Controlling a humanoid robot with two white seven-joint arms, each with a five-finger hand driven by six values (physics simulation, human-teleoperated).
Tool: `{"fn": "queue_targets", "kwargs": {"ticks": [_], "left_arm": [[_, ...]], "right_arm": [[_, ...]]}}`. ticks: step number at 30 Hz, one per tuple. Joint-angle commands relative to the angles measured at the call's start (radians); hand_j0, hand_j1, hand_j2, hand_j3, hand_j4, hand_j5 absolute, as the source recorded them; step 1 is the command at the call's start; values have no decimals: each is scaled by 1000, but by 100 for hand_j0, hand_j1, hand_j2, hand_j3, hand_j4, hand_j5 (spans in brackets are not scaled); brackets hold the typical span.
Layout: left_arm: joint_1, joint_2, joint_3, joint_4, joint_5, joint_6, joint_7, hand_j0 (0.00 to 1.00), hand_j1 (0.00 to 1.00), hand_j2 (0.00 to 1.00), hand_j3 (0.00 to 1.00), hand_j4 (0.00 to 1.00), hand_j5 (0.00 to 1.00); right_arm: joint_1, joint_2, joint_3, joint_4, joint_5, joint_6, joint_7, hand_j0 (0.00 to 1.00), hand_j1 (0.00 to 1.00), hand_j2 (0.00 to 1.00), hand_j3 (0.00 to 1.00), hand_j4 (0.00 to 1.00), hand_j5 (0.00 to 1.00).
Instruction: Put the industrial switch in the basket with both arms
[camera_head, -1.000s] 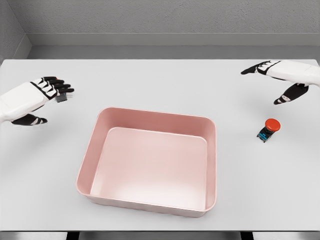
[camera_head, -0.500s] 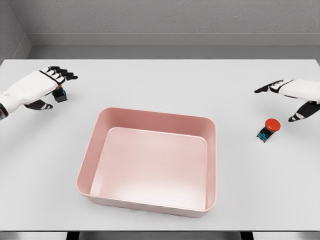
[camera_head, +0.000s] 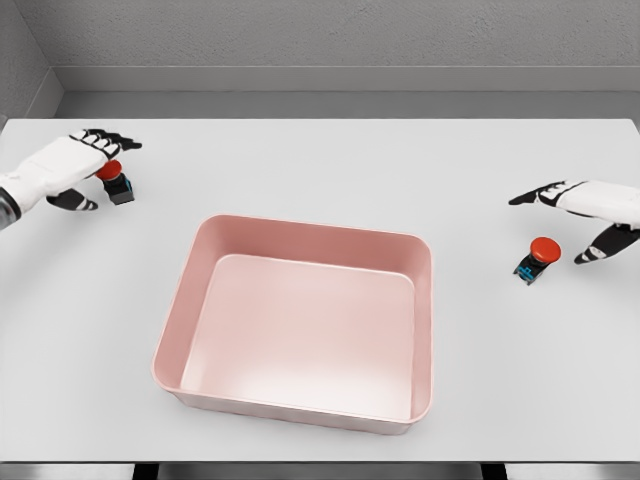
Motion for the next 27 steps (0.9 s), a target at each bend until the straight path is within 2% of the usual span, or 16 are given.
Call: {"fn": "queue_targets", "kwargs": {"ticks": [1, 6, 14, 16, 18, 21, 23, 27], "left_arm": [[0, -9, 1, 27, 3, 0, 2, 100, 100, 100, 100, 100, 100], [-8, -40, 1, 28, -17, 0, 2, 100, 100, 100, 100, 100, 100], [-14, -41, 1, 27, -15, 0, 7, 100, 100, 100, 100, 100, 100], [-14, -41, 0, 27, -15, 0, 7, 90, 90, 90, 90, 90, 90], [-14, -40, 1, 30, -15, 0, 8, 75, 75, 75, 75, 75, 75], [-14, -38, 1, 31, -15, 0, 7, 69, 69, 69, 69, 69, 69], [-14, -38, 1, 38, -15, 0, 7, 53, 53, 53, 53, 53, 53], [-14, -40, 1, 36, -8, 0, 10, 50, 50, 50, 50, 50, 50]], "right_arm": [[2, -1, -2, -12, -8, 2, -1, 100, 100, 100, 100, 100, 100], [18, 2, -2, -40, -8, 2, -1, 100, 100, 100, 100, 100, 100], [46, 7, -1, -46, -8, 2, -1, 99, 99, 99, 99, 99, 99], [48, 7, -1, -46, -8, 2, -1, 98, 98, 98, 98, 98, 98], [48, 8, -1, -47, -7, 2, -1, 97, 97, 97, 97, 97, 97], [60, 8, -1, -49, -7, 2, -1, 94, 94, 94, 94, 94, 94], [60, 8, -1, -49, -7, 2, -1, 94, 94, 94, 94, 94, 94], [60, 10, -1, -59, -7, 2, -1, 92, 92, 92, 92, 92, 92]]}}
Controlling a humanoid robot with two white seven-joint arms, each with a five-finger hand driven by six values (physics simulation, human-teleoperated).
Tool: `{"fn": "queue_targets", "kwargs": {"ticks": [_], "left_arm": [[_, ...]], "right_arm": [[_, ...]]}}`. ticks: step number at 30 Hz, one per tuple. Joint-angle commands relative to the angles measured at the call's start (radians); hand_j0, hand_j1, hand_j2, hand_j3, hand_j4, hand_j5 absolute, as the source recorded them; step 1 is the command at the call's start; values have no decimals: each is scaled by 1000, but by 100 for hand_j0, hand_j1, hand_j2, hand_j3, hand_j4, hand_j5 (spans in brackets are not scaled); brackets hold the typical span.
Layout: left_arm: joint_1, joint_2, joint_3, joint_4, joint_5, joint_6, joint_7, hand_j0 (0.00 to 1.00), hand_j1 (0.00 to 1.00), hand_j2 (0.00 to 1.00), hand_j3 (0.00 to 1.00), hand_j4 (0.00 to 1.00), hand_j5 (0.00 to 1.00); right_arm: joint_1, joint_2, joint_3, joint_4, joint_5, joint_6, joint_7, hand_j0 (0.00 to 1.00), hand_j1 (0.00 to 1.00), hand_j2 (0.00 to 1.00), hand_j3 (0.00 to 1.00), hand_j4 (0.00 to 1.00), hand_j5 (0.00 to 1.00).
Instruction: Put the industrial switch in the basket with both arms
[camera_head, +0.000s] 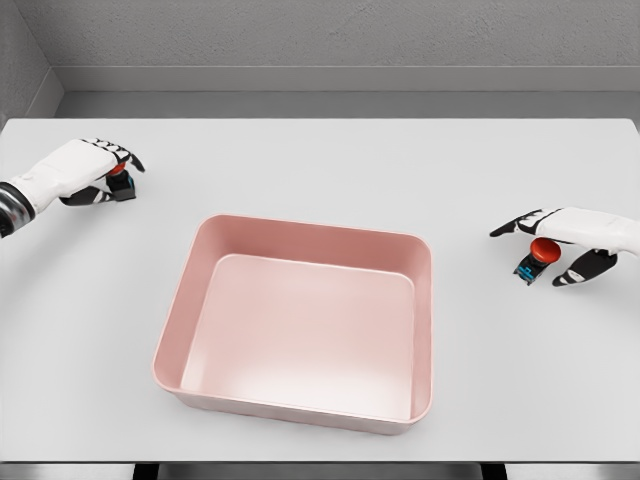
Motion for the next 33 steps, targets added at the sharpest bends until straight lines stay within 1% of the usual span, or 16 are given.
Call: {"fn": "queue_targets", "kwargs": {"ticks": [1, 2, 4, 6, 7, 10, 12, 13, 15, 17, 20, 21, 22, 26, 30, 33], "left_arm": [[0, 1, 3, -6, 13, 0, 1, 46, 46, 46, 46, 46, 46], [0, 6, 6, -13, 17, 0, 1, 41, 41, 41, 41, 41, 41], [2, 11, 7, -29, 20, 0, 1, 40, 40, 40, 40, 40, 40], [9, 12, 9, -73, 54, 0, 1, 36, 36, 36, 36, 36, 36], [14, 14, 9, -101, 62, 0, -2, 35, 35, 35, 35, 35, 35], [14, 15, 9, -124, 67, 0, -2, 34, 34, 34, 34, 34, 34], [15, 29, 6, -139, 103, 0, -4, 33, 33, 33, 33, 33, 33], [14, 32, 7, -142, 106, 0, -4, 33, 33, 33, 33, 33, 33], [17, 51, 6, -194, 125, 0, -4, 33, 33, 33, 33, 33, 33], [20, 77, 3, -246, 145, 0, -4, 33, 33, 33, 33, 33, 33], [52, 118, 3, -352, 182, 0, -5, 33, 33, 33, 33, 33, 33], [77, 130, 11, -403, 194, 0, -5, 33, 33, 33, 33, 33, 33], [84, 149, 11, -429, 209, 0, -5, 33, 33, 33, 33, 33, 33], [110, 173, 14, -498, 232, 0, -5, 33, 33, 33, 33, 33, 33], [121, 193, 12, -553, 260, 0, -5, 33, 33, 33, 33, 33, 33], [140, 192, 11, -628, 258, 0, -8, 33, 33, 33, 33, 33, 33]], "right_arm": [[0, 0, -1, -7, -8, 2, -1, 92, 92, 92, 92, 92, 92], [-2, 0, -1, -8, -6, 2, -1, 91, 91, 91, 91, 91, 91], [-2, 0, -1, -8, -6, 2, 1, 91, 91, 91, 91, 91, 91], [2, 0, 0, -18, -6, 2, 1, 89, 89, 89, 89, 89, 89], [2, 0, 0, -18, -6, 2, 1, 88, 88, 88, 88, 88, 88], [3, -2, 0, -14, -6, 2, 4, 81, 81, 81, 81, 81, 81], [3, -3, -1, -10, -8, 2, 4, 81, 81, 81, 81, 81, 81], [3, -3, -1, -8, -8, 2, 4, 80, 80, 80, 80, 80, 80], [3, -3, -1, -8, -8, 2, 5, 78, 78, 78, 78, 78, 78], [3, -5, -1, -8, -6, 2, 7, 78, 78, 78, 78, 78, 78], [3, -5, -1, -8, -6, 2, 9, 74, 74, 74, 74, 74, 74], [5, -5, -1, -8, -6, 2, 10, 72, 72, 72, 72, 72, 72], [3, -5, -1, -8, -6, 2, 10, 70, 70, 70, 70, 70, 70], [3, -3, -1, -8, -6, 2, 10, 66, 66, 66, 66, 66, 66], [3, -5, -1, -8, -2, 2, 12, 58, 58, 58, 58, 58, 58], [0, -6, -1, -8, -2, 2, 12, 54, 54, 54, 54, 54, 54]]}}
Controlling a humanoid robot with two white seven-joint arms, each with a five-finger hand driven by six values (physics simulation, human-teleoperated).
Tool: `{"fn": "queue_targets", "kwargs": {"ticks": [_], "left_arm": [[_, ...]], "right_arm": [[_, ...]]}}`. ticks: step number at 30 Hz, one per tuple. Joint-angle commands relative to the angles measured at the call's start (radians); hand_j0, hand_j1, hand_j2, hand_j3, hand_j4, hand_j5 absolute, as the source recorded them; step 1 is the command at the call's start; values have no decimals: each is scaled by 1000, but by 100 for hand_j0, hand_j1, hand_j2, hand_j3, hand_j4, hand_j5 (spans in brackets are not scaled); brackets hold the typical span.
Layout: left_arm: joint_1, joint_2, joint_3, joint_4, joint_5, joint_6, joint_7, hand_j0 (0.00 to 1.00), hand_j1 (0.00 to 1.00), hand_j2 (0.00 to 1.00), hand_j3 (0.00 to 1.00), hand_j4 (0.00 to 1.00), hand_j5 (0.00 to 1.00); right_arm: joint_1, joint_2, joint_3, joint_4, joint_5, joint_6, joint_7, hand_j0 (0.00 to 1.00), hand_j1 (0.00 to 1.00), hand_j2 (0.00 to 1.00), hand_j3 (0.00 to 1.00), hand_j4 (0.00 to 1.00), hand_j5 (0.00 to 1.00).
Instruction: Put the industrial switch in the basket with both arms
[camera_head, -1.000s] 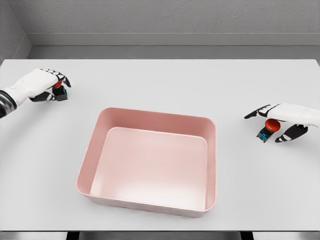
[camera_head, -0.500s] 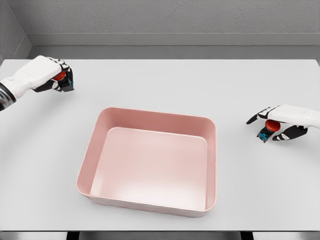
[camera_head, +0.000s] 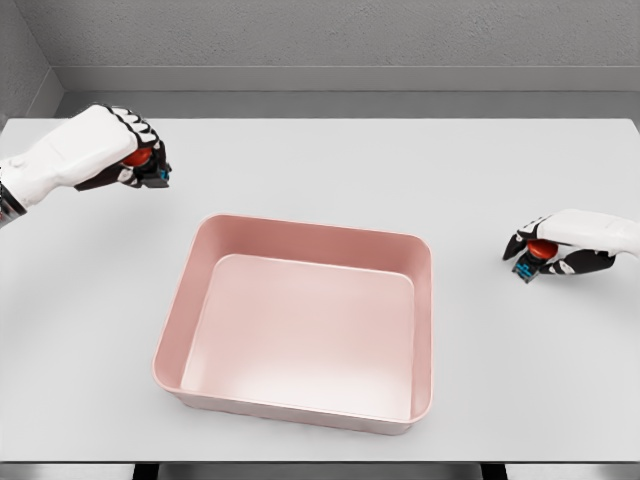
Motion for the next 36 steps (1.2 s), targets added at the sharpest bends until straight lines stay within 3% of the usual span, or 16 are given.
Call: {"fn": "queue_targets", "kwargs": {"ticks": [1, 5, 14, 27, 31, 36], "left_arm": [[2, 5, 1, -63, 14, 1, 1, 33, 33, 33, 33, 33, 33], [5, 5, -5, -125, 14, 1, 0, 33, 33, 33, 33, 33, 33], [74, -9, -5, -261, 12, 1, -29, 33, 33, 33, 33, 33, 33], [126, -110, -34, -309, -5, 1, -65, 33, 33, 33, 33, 33, 33], [150, -162, -36, -309, -52, 1, -65, 33, 33, 33, 33, 33, 33], [158, -176, -83, -309, -54, 1, -65, 33, 33, 33, 33, 33, 33]], "right_arm": [[0, -2, -1, 0, -4, 2, 0, 53, 53, 53, 53, 53, 53], [-6, 0, -4, -2, -3, 2, 0, 51, 51, 51, 51, 51, 51], [-21, 1, -22, -9, -3, 2, -2, 50, 50, 50, 50, 50, 50], [-43, 1, -52, -75, -4, 2, 0, 50, 50, 50, 50, 50, 50], [-64, 1, -53, -92, -4, 2, 0, 50, 50, 50, 50, 50, 50], [-71, 3, -53, -115, -4, 2, 0, 50, 50, 50, 50, 50, 50]]}}
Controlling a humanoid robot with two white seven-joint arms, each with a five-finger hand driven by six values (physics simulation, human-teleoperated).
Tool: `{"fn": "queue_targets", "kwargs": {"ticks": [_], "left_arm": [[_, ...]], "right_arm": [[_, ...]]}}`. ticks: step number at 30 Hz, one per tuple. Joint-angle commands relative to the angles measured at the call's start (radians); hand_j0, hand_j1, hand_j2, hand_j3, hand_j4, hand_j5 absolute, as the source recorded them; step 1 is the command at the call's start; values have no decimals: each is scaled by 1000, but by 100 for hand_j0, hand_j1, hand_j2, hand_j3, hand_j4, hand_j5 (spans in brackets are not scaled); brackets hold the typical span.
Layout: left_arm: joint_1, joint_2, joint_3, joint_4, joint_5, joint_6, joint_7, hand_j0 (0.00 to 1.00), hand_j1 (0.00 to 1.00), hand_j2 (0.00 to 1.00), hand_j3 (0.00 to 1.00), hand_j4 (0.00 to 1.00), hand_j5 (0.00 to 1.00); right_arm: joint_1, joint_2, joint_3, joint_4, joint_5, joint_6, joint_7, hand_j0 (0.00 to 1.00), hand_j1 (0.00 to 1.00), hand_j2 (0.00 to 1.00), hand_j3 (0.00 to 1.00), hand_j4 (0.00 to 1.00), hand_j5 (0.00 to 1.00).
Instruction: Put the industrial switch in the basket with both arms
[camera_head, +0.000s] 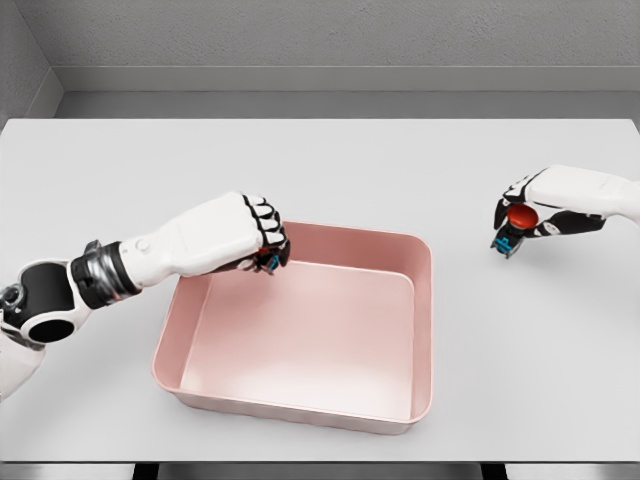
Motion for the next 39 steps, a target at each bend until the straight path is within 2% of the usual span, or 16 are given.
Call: {"fn": "queue_targets", "kwargs": {"ticks": [1, 5, 19, 32, 39], "left_arm": [[0, -9, -17, -2, -7, 1, 1, 33, 33, 33, 33, 33, 33], [31, -20, -38, -16, -27, 1, 1, 33, 33, 33, 33, 33, 33], [32, -23, -48, -16, -35, 1, 1, 33, 33, 33, 33, 33, 33], [60, -29, -52, -16, -44, 1, 1, 33, 33, 33, 33, 33, 33], [60, -29, -52, -16, -42, 1, 2, 44, 44, 44, 44, 44, 44]], "right_arm": [[0, 1, 0, -13, -7, 2, 0, 50, 50, 50, 50, 50, 50], [0, 1, -2, -37, -7, 2, 0, 49, 49, 49, 49, 49, 49], [-32, 1, -2, -143, -10, 2, -2, 48, 48, 48, 48, 48, 48], [-66, 19, -2, -204, -13, 2, -3, 48, 48, 48, 48, 48, 48], [-67, 34, -2, -223, -13, 2, -3, 48, 48, 48, 48, 48, 48]]}}
